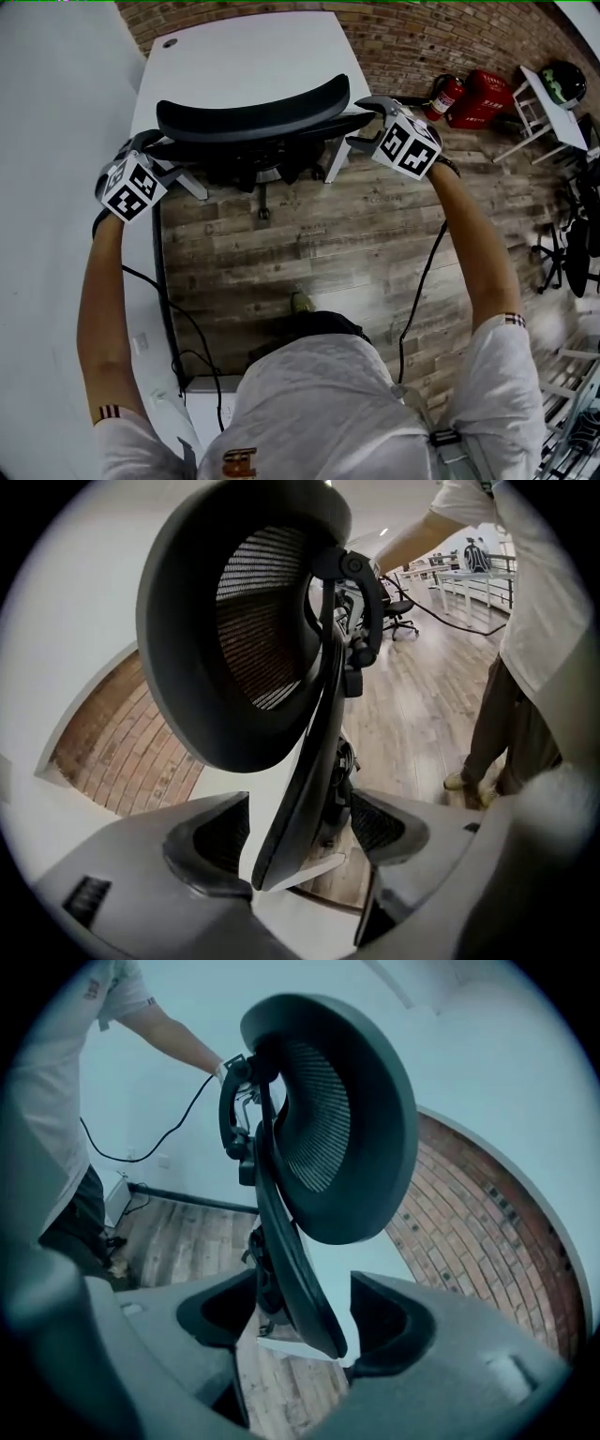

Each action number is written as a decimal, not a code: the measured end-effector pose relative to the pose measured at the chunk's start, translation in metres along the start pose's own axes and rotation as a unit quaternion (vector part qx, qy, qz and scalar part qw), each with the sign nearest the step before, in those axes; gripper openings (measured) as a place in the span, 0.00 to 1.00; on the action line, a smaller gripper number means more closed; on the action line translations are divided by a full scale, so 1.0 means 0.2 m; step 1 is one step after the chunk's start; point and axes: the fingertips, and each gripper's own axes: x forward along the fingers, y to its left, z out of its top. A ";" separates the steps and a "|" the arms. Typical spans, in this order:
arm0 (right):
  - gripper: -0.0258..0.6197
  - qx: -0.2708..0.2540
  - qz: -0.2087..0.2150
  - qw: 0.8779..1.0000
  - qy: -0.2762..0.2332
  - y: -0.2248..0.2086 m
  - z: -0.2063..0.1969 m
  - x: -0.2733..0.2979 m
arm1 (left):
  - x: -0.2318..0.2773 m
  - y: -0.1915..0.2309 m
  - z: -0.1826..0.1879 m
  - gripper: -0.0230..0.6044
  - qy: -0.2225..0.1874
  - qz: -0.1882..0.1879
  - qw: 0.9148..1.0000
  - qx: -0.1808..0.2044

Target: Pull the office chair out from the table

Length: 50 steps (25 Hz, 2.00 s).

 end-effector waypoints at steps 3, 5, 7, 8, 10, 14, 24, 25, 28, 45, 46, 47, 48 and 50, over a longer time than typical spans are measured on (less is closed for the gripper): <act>0.51 -0.019 0.030 0.999 0.024 0.00 -0.04 0.08 | 0.06 0.01 -0.03 0.57 0.013 -0.018 1.000 0.003; 0.51 -0.034 0.047 0.998 0.038 0.00 -0.06 0.12 | 0.10 0.01 -0.05 0.57 0.024 -0.031 0.999 0.009; 0.51 -0.044 0.061 0.996 0.044 0.00 -0.07 0.15 | 0.13 -0.01 -0.07 0.56 0.035 -0.046 0.998 0.018; 0.51 -0.048 0.066 0.996 0.046 0.00 -0.07 0.16 | 0.15 -0.02 -0.07 0.56 0.038 -0.052 0.998 0.022; 0.51 -0.055 0.073 0.995 0.048 0.00 -0.07 0.19 | 0.16 -0.03 -0.08 0.55 0.039 -0.058 0.997 0.028; 0.49 -0.070 0.084 0.993 0.047 0.01 -0.07 0.22 | 0.17 0.00 -0.07 0.42 0.039 -0.047 0.997 0.050; 0.24 -0.154 0.066 0.983 0.075 0.07 -0.11 0.23 | 0.16 -0.04 -0.10 0.24 0.073 -0.045 0.990 0.112; 0.24 -0.160 0.064 0.982 0.076 0.09 -0.11 0.22 | 0.15 -0.06 -0.11 0.24 0.074 -0.047 0.990 0.113; 0.23 -0.172 0.062 0.981 0.072 0.14 -0.10 0.18 | 0.11 -0.12 -0.11 0.23 0.075 -0.054 0.989 0.116; 0.23 -0.172 0.048 0.980 0.085 0.64 -0.08 -0.15 | -0.24 -0.61 -0.12 0.23 0.072 -0.056 0.989 0.116; 0.23 -0.172 0.048 0.980 0.086 0.67 -0.08 -0.17 | -0.26 -0.64 -0.12 0.23 0.071 -0.058 0.989 0.117; 0.23 -0.172 0.048 0.980 0.088 0.70 -0.07 -0.19 | -0.29 -0.67 -0.12 0.23 0.070 -0.059 0.989 0.118; 0.23 -0.172 0.047 0.980 0.088 0.73 -0.07 -0.21 | -0.32 -0.69 -0.12 0.23 0.068 -0.060 0.989 0.119; 0.23 -0.173 0.045 0.980 0.088 0.80 -0.05 -0.24 | -0.37 -0.75 -0.14 0.23 0.065 -0.057 0.989 0.121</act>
